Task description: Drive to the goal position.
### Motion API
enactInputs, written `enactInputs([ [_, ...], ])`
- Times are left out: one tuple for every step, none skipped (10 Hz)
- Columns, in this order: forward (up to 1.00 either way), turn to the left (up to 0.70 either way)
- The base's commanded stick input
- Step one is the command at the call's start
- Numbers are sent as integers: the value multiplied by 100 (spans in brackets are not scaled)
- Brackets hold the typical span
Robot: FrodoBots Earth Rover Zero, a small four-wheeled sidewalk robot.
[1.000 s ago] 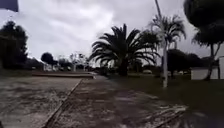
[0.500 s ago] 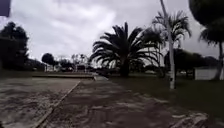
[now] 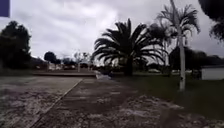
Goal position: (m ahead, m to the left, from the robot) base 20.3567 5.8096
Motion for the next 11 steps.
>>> enactInputs([
  [70, 0],
  [70, 0],
  [70, 0],
  [70, 0],
  [70, 0],
  [70, 0],
  [70, 0],
  [70, 0],
  [70, 0],
  [70, -5],
  [70, -18],
])
